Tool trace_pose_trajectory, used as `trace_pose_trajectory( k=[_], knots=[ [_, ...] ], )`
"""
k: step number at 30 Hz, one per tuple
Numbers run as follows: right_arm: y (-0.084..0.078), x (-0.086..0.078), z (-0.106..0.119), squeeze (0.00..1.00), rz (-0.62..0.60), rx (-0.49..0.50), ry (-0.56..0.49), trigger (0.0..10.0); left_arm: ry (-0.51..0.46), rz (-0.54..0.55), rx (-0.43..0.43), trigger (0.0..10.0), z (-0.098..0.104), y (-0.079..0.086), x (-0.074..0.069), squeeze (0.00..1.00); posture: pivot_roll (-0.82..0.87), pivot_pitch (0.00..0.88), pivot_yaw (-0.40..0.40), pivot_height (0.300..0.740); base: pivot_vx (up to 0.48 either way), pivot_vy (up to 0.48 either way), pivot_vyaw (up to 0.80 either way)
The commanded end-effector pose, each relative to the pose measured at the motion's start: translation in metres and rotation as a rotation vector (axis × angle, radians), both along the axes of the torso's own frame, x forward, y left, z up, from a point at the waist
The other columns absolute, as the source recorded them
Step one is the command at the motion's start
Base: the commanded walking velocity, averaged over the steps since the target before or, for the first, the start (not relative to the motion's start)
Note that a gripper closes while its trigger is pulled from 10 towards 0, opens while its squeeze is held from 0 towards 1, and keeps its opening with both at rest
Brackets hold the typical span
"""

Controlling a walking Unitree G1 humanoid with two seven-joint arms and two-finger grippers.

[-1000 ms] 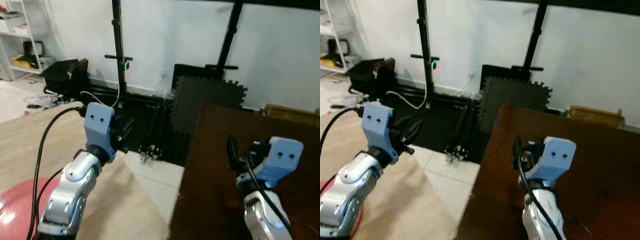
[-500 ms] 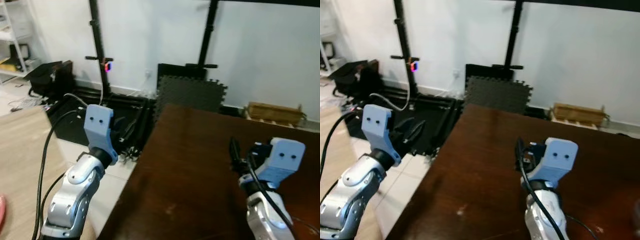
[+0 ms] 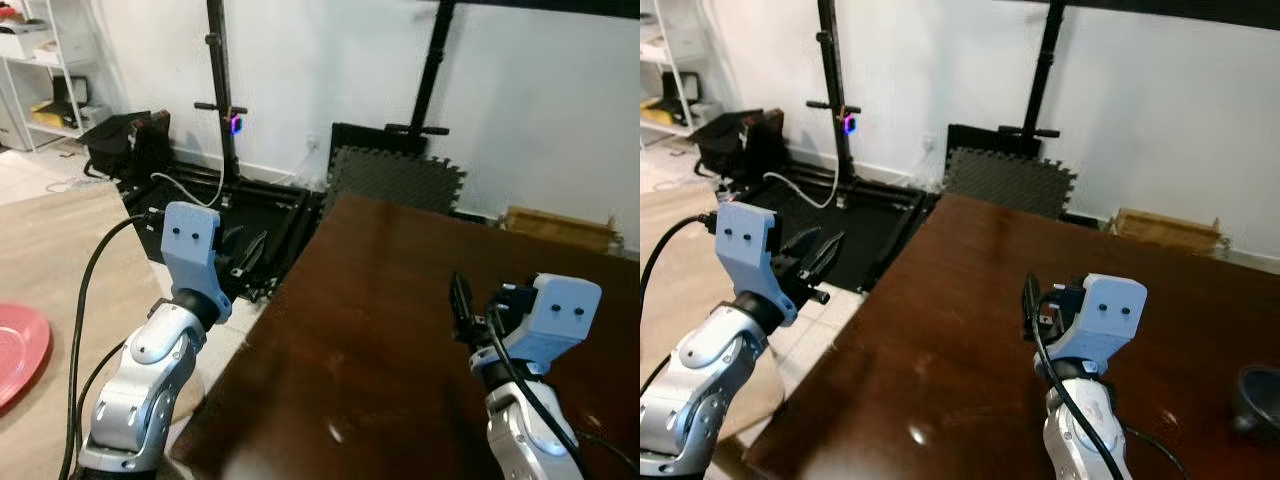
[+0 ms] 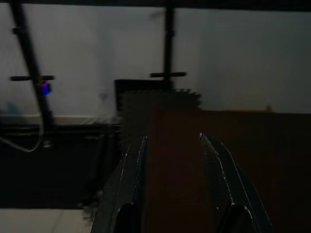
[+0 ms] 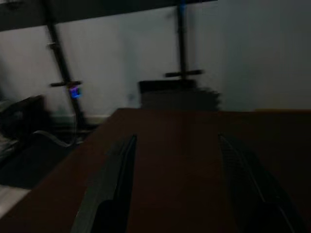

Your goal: Setting the table

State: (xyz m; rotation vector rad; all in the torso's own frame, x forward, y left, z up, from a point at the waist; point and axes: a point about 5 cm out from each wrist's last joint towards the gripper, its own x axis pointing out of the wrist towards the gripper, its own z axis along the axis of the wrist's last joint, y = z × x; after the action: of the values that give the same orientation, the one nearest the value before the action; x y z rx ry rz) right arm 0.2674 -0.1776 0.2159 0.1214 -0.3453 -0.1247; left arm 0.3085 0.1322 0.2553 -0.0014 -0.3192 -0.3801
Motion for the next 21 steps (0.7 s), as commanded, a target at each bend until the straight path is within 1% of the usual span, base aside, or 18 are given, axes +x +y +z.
trace_pose_trajectory(
  k=[1,4,5,21],
  knots=[
    [-0.0008,-0.0009,-0.003,0.0,-0.012,-0.005,0.015,10.0,0.039,0.027,-0.001,10.0,-0.0063,0.0046,0.0023,0.0,0.02,0.011,0.012,0.74,0.0,0.274,0.0],
    [-0.001,-0.001,-0.0029,0.0,-0.014,-0.005,0.015,10.0,0.044,0.035,-0.004,10.0,-0.0066,0.0057,0.0033,0.0,0.02,0.011,0.012,0.74,0.0,0.317,0.0],
    [-0.001,-0.001,-0.003,0.0,-0.014,-0.005,0.016,10.0,0.044,0.036,0.006,10.0,-0.0067,0.0061,0.0035,0.0,0.02,0.013,0.013,0.74,0.0,0.0,0.0],
    [-0.0007,-0.0011,-0.0032,0.0,-0.015,-0.005,0.015,10.0,0.04,0.033,0.013,10.0,-0.0062,0.0045,0.0039,0.0,0.02,0.008,0.015,0.74,0.0,0.0,0.0]
  ],
)
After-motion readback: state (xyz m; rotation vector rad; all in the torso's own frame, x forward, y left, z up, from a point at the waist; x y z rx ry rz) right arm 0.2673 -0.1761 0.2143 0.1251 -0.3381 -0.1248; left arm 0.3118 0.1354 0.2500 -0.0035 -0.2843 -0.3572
